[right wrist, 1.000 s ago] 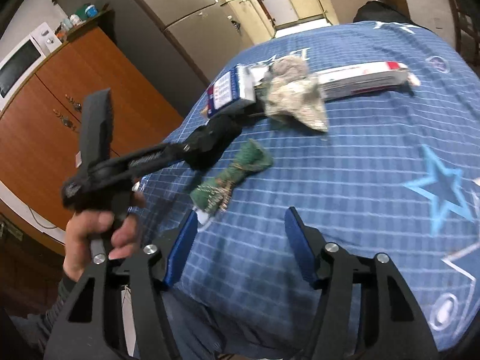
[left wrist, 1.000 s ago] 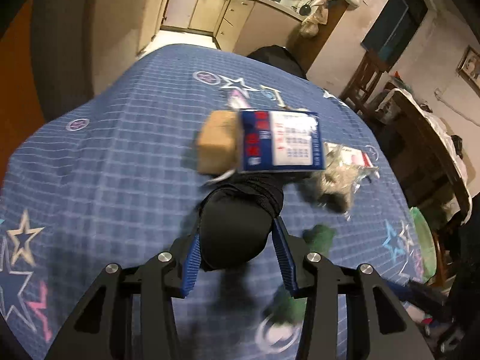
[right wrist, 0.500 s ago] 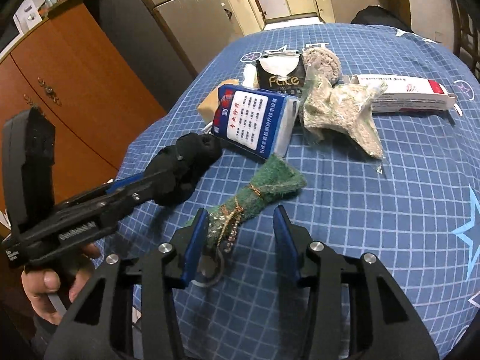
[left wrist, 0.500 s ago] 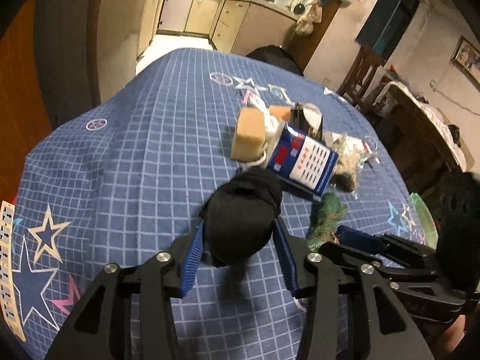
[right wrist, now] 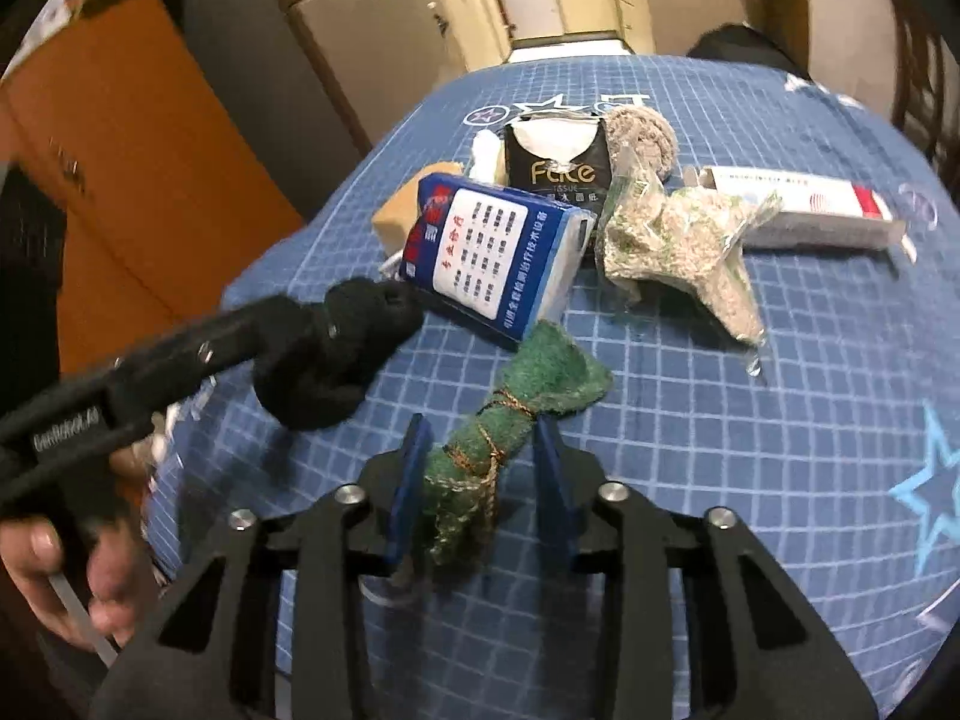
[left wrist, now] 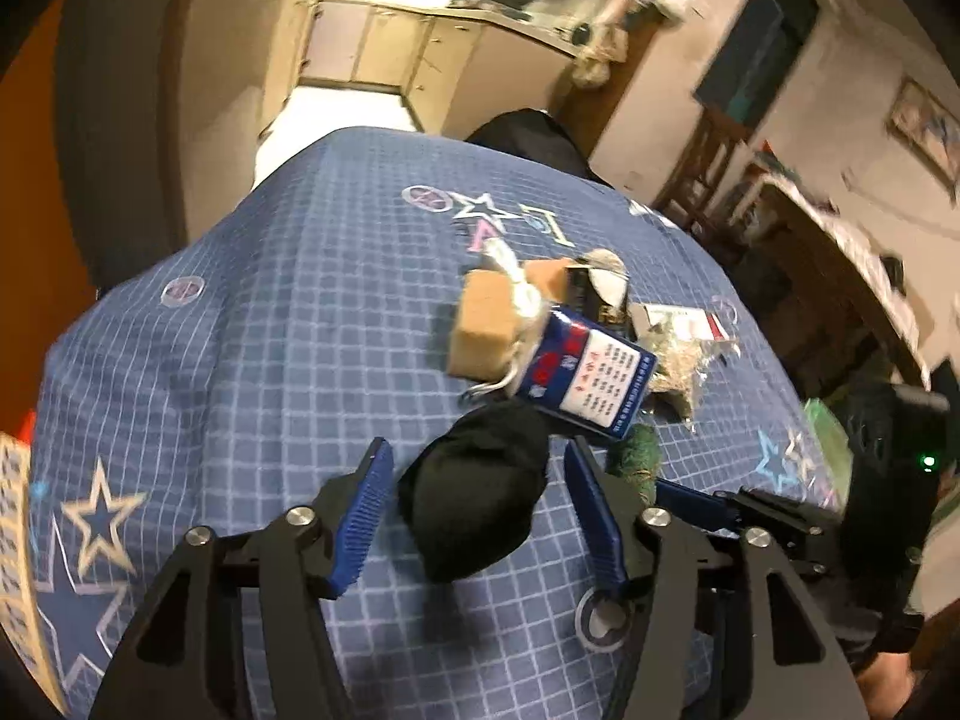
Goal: Collect trash
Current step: 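Grasp the green scrubber with the right tool and lift it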
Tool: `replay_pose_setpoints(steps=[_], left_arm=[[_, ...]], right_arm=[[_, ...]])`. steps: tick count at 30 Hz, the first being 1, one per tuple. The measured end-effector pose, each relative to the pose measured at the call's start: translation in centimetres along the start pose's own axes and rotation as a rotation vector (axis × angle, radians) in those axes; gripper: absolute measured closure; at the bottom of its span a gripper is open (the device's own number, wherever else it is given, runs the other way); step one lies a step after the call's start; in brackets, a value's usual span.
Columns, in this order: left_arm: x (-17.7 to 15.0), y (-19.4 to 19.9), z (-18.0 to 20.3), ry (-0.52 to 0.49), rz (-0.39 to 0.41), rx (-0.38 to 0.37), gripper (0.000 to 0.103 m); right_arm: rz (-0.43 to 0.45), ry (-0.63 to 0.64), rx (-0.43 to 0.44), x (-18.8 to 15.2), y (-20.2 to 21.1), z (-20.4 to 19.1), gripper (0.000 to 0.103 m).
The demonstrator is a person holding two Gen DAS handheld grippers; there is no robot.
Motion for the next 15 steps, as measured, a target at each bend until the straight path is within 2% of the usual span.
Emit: replay_pose_setpoints(steps=[1,3,6,10,15], left_arm=[[0.0,-0.3,0.6,-0.028,-0.005,0.005,0.038],[-0.1,-1.0,1.6,-0.096,-0.026,0.026,0.038],[-0.7,-2.3,2.2,-0.141,-0.052,0.051,0.038],[-1.3,-3.4,2.3,-0.147,-0.057,0.086,0.048],[-1.9,-3.8,2.7,-0.131,-0.037,0.102,0.051]], right_arm=[[-0.007,0.024,0.005,-0.2,0.3,0.2,0.078],[-0.017,0.055,0.013,-0.6,1.5,0.8,0.079],[-0.042,0.082,0.031,-0.2,2.7,1.8,0.079],[-0.062,0.046,0.06,0.5,1.7,3.1,0.076],[-0.054,-0.004,0.06,1.4,0.0,3.9,0.072]])
Point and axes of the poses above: each gripper's, at about its wrist camera, not at the fingertips, and y roughly against the way its jaws point, z to its right, x to its top, the point moved 2 cm from there along -y, roughly the way its jaws point, and after that the axes turned 9 degrees about z, right-handed, at the moved point
